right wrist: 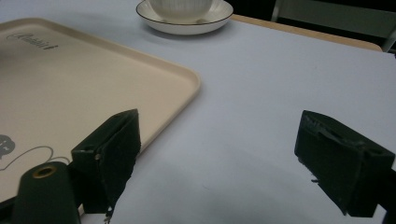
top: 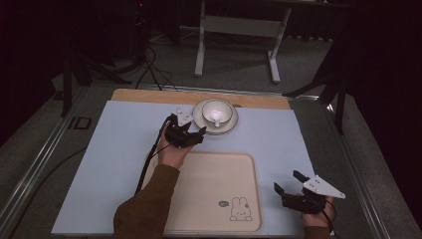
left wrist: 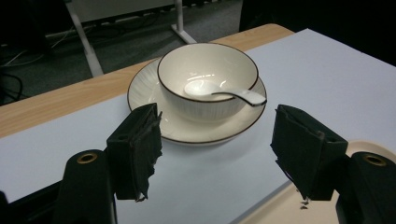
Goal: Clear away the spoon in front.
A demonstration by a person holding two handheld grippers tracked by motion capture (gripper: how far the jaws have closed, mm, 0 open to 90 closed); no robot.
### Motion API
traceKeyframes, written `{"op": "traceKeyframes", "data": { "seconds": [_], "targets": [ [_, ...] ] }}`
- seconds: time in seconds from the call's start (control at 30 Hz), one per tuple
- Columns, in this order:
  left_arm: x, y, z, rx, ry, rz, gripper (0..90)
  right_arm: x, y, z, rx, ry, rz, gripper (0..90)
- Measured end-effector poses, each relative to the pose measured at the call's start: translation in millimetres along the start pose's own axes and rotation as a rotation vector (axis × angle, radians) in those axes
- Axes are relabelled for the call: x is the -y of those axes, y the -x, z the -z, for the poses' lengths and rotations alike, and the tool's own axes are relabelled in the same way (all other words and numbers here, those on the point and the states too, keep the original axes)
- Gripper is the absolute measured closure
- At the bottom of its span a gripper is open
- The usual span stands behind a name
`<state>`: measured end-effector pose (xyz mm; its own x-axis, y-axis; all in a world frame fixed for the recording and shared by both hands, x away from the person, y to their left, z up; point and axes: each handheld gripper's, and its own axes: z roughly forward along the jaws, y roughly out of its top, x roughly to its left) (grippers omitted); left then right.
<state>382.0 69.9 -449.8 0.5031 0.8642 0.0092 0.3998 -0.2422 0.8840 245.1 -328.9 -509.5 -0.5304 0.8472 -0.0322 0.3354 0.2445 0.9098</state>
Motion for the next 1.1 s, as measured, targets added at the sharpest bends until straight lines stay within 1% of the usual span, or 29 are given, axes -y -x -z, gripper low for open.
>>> {"op": "traceKeyframes", "data": {
  "seconds": [0.07, 0.13, 0.17, 0.3, 0.5, 0.63, 0.73, 0.83, 0.9, 0.97, 1.0, 1.07, 1.1],
  "targets": [
    [-1.6, 1.4, -3.0, -0.006, -0.006, -0.001, 32.3, 0.0, -0.2, -0.1, -0.001, 0.0, 0.001, 14.1],
    [-3.1, 3.6, -8.1, -0.004, -0.017, -0.004, 32.2, 0.0, -0.1, 0.1, -0.001, 0.0, -0.001, 14.1],
    [-3.1, 3.6, -8.1, -0.004, -0.017, -0.004, 32.1, 0.0, 0.0, 0.3, 0.0, 0.001, -0.002, 14.1],
    [-6.1, 9.2, -16.6, 0.008, -0.016, 0.002, 32.0, 0.0, -0.1, 0.2, 0.0, 0.0, -0.001, 14.1],
    [-7.3, 16.9, -29.4, 0.023, -0.029, -0.007, 31.8, 0.4, 1.1, 1.4, 0.001, 0.006, -0.006, 14.2],
    [-10.6, 20.4, -36.4, 0.022, -0.031, -0.008, 33.0, 0.6, 1.8, 2.1, 0.003, 0.006, -0.009, 14.1],
    [-13.9, 21.3, -40.6, 0.015, -0.035, -0.018, 33.8, 0.7, 1.9, 1.9, 0.002, 0.006, -0.01, 14.1],
    [-17.7, 21.4, -45.7, 0.012, -0.035, -0.007, 33.8, 0.8, 1.9, 1.9, 0.001, 0.006, -0.011, 14.1],
    [-19.3, 21.8, -48.3, -0.003, -0.028, 0.013, 32.9, 1.3, 2.2, 2.0, 0.001, 0.007, -0.013, 14.1],
    [-19.9, 22.2, -51.7, 0.001, -0.023, 0.033, 32.2, 1.9, 2.9, 2.3, 0.003, 0.007, -0.021, 14.1],
    [-20.0, 22.7, -54.3, 0.001, -0.028, 0.036, 32.1, 2.1, 3.3, 2.5, 0.003, 0.009, -0.024, 14.1],
    [-19.9, 23.7, -59.8, -0.012, -0.038, 0.033, 31.5, 2.1, 3.8, 3.0, 0.002, 0.011, -0.028, 14.1],
    [-19.9, 23.5, -62.2, -0.009, -0.044, 0.038, 31.6, 2.1, 3.8, 3.0, 0.002, 0.012, -0.028, 14.1]
  ]
}}
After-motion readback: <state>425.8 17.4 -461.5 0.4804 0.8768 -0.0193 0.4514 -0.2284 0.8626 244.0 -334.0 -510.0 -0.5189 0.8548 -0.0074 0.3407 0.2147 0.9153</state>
